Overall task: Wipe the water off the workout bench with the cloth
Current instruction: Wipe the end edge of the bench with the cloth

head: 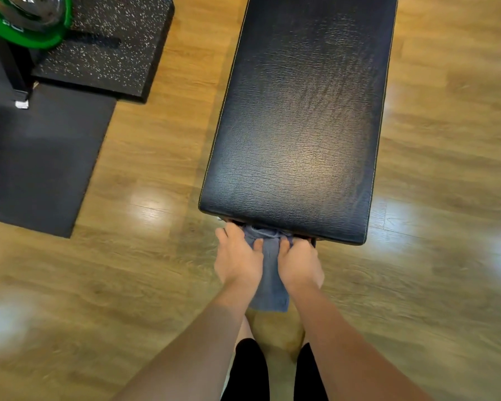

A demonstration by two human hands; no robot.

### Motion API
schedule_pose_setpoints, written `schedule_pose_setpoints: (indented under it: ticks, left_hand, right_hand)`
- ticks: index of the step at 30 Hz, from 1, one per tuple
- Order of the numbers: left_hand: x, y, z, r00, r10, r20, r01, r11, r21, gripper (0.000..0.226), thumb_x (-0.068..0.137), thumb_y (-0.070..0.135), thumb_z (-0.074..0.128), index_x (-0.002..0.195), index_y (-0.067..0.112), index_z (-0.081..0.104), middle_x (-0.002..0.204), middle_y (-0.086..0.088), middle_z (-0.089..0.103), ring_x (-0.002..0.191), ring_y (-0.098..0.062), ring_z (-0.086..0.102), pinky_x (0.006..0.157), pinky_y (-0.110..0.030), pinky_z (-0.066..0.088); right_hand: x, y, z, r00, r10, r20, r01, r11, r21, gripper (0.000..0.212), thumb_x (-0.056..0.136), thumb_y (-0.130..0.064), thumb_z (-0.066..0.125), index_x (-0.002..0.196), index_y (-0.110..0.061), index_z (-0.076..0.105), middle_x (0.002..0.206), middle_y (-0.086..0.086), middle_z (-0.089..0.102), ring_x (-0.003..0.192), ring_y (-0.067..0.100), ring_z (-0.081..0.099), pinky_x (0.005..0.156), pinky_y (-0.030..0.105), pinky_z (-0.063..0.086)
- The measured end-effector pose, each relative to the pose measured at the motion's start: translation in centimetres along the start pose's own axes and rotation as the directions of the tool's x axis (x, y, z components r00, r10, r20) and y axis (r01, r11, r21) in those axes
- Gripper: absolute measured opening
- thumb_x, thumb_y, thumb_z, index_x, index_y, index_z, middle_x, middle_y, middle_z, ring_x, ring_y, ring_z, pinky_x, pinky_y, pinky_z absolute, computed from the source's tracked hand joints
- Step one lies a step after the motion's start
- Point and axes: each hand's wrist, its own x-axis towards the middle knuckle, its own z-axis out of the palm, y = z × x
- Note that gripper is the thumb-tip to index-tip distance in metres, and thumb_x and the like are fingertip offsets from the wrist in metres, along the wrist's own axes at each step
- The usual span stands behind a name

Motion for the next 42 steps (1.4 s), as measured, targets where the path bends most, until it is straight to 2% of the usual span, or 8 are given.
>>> schedule_pose_setpoints:
  ticks: [5, 11, 17, 20, 23, 32, 39, 42]
  left_hand:
    - [-2.8, -4.1, 2.0, 0.992, 0.112, 0.066, -0.071, 0.891, -0.449, 0.059, 0.086, 0.037, 0.072, 0.136, 0.021, 0.046, 0.121, -0.002, 0.043, 0.116, -0.024, 0.053, 0.097, -0.036, 0.044]
    - [-2.9, -3.6, 0.3, 0.842, 0.504, 0.193, -0.499, 0.863, -0.076, 0.073, 0.084, 0.058, 0.056, 0.147, 0.026, 0.038, 0.160, 0.011, 0.007, 0.136, -0.015, 0.042, 0.096, -0.037, 0.050]
    - [-0.9, -1.8, -1.4, 0.840, 0.344, 0.418, -0.478, 0.834, 0.274, 0.085, 0.072, 0.062, 0.055, 0.147, 0.037, 0.024, 0.156, 0.015, 0.017, 0.120, -0.024, 0.058, 0.089, -0.041, 0.050]
    - [0.5, -0.1, -1.4, 0.837, 0.283, 0.468, -0.471, 0.808, 0.355, 0.071, 0.075, 0.063, 0.050, 0.138, 0.032, 0.034, 0.142, 0.005, 0.039, 0.119, -0.031, 0.059, 0.091, -0.043, 0.047]
    - [1.2, 0.6, -2.0, 0.822, 0.261, 0.507, -0.491, 0.775, 0.398, 0.066, 0.079, 0.068, 0.042, 0.135, 0.032, 0.038, 0.140, 0.003, 0.044, 0.121, -0.031, 0.057, 0.091, -0.044, 0.045]
    - [2.7, 2.6, -2.4, 0.804, 0.175, 0.568, -0.493, 0.729, 0.474, 0.072, 0.078, 0.073, 0.039, 0.137, 0.032, 0.047, 0.141, 0.001, 0.052, 0.128, -0.025, 0.053, 0.094, -0.038, 0.041]
    - [2.4, 1.9, -2.0, 0.818, 0.140, 0.558, -0.409, 0.823, 0.393, 0.078, 0.076, 0.075, 0.044, 0.142, 0.032, 0.038, 0.147, 0.003, 0.043, 0.129, -0.028, 0.051, 0.099, -0.041, 0.044]
    - [1.9, 0.4, -1.5, 0.820, 0.187, 0.541, -0.409, 0.853, 0.324, 0.078, 0.076, 0.067, 0.054, 0.141, 0.034, 0.028, 0.148, 0.002, 0.034, 0.125, -0.031, 0.054, 0.094, -0.045, 0.047]
  right_hand:
    - [0.8, -0.4, -0.1, 0.996, 0.083, -0.016, -0.082, 0.996, 0.044, 0.037, 0.093, -0.045, 0.050, 0.111, -0.018, 0.069, 0.118, 0.015, 0.066, 0.109, 0.038, 0.062, 0.086, 0.039, 0.048]
    - [2.4, -0.7, 0.1, 0.970, 0.239, 0.034, -0.238, 0.925, 0.295, 0.040, 0.086, -0.038, 0.062, 0.116, -0.012, 0.068, 0.123, 0.016, 0.065, 0.116, 0.036, 0.059, 0.089, 0.034, 0.046]
    - [0.0, 0.0, 0.7, 0.967, 0.192, -0.166, -0.056, 0.799, 0.599, 0.026, 0.084, -0.025, 0.071, 0.103, -0.008, 0.065, 0.105, 0.016, 0.070, 0.105, 0.035, 0.062, 0.082, 0.030, 0.040]
    - [-2.3, 1.7, 1.0, 0.928, -0.164, -0.334, 0.306, 0.849, 0.432, 0.021, 0.091, -0.028, 0.063, 0.107, -0.015, 0.058, 0.109, 0.006, 0.058, 0.095, 0.027, 0.058, 0.079, 0.030, 0.040]
    - [-2.5, 3.0, 0.9, 0.896, -0.397, -0.199, 0.439, 0.858, 0.266, 0.036, 0.094, -0.046, 0.045, 0.116, -0.023, 0.060, 0.126, -0.002, 0.048, 0.108, 0.018, 0.055, 0.084, 0.034, 0.046]
    - [0.3, 2.3, -1.8, 0.929, -0.341, 0.143, 0.350, 0.936, -0.037, 0.037, 0.097, -0.049, 0.037, 0.120, -0.026, 0.055, 0.129, 0.004, 0.057, 0.117, 0.031, 0.055, 0.089, 0.043, 0.048]
    - [0.7, 1.5, -1.3, 0.953, -0.240, 0.184, 0.249, 0.968, -0.028, 0.037, 0.099, -0.039, 0.036, 0.130, -0.023, 0.049, 0.138, 0.009, 0.053, 0.122, 0.034, 0.052, 0.095, 0.042, 0.043]
    - [0.4, 2.8, -0.1, 0.924, -0.328, 0.194, 0.300, 0.940, 0.162, 0.037, 0.103, -0.034, 0.039, 0.138, -0.022, 0.042, 0.140, 0.010, 0.047, 0.128, 0.032, 0.046, 0.104, 0.040, 0.038]
